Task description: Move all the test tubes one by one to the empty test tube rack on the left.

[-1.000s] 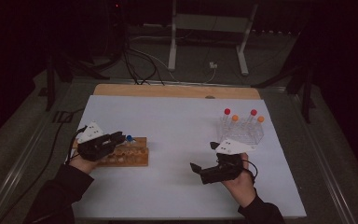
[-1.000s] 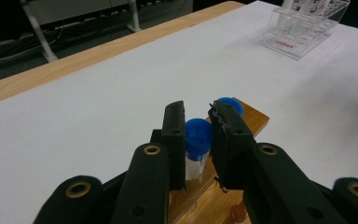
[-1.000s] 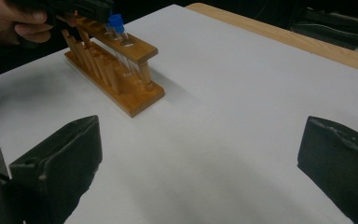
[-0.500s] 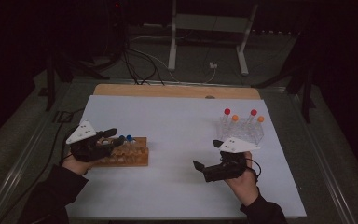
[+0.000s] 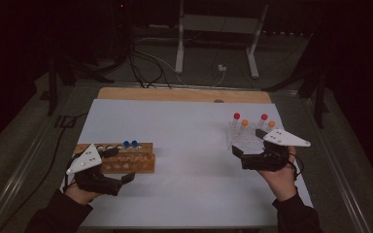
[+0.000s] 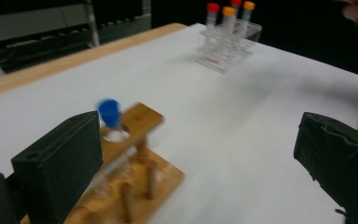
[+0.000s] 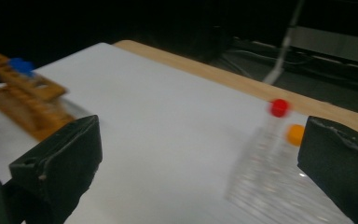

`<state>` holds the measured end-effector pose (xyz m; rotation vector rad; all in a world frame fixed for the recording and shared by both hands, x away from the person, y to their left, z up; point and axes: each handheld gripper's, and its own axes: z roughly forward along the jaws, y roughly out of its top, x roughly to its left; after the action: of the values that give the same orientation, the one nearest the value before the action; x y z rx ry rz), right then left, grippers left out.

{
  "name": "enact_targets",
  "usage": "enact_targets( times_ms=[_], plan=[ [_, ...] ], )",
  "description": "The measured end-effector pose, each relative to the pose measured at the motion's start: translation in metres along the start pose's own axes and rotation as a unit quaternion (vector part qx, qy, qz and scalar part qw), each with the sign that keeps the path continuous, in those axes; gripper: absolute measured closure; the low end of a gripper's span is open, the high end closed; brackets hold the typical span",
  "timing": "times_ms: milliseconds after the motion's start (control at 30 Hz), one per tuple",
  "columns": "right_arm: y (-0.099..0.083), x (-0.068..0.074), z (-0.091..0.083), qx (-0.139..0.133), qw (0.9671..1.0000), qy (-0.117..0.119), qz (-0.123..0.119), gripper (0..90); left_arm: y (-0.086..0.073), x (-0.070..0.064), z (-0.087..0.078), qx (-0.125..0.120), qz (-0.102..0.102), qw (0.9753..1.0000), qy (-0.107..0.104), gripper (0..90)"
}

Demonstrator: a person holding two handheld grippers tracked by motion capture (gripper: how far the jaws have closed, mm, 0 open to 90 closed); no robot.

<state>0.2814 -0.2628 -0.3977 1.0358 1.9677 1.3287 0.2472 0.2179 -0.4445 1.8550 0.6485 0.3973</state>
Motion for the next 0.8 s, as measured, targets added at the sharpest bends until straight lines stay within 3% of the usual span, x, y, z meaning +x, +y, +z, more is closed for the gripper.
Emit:
enact_targets(
  times_ms=[167, 300, 367, 433, 600, 733, 800],
  plan=[
    [-0.010, -0.024, 0.000, 0.002, 0.9994, -0.033, 0.011, 0.0, -0.009, -0.010, 0.004, 0.008, 0.005, 0.9999, -0.007, 1.8],
    [-0.022, -0.044, 0.003, 0.012, 0.9969, -0.071, 0.030, 5.1, -0.015, -0.013, 0.007, 0.019, 0.005, 0.9998, -0.011, 1.8],
    [-0.029, -0.055, 0.005, 0.020, 0.9948, -0.092, 0.038, 7.0, -0.017, -0.013, 0.008, 0.022, 0.007, 0.9997, -0.012, 1.8],
    [-0.035, -0.065, 0.007, 0.028, 0.9926, -0.108, 0.047, 16.1, -0.018, -0.014, 0.010, 0.028, 0.011, 0.9995, -0.012, 1.8],
    [-0.047, -0.084, 0.015, 0.050, 0.9843, -0.153, 0.073, 20.9, -0.020, -0.015, 0.012, 0.036, 0.012, 0.9991, -0.021, 1.8],
    [-0.052, -0.097, 0.023, 0.066, 0.9795, -0.169, 0.088, 32.7, -0.021, -0.014, 0.012, 0.035, 0.008, 0.9991, -0.021, 1.8],
    [-0.054, -0.103, 0.028, 0.072, 0.9791, -0.167, 0.091, 39.0, -0.021, -0.014, 0.012, 0.035, 0.009, 0.9991, -0.020, 1.8]
  ],
)
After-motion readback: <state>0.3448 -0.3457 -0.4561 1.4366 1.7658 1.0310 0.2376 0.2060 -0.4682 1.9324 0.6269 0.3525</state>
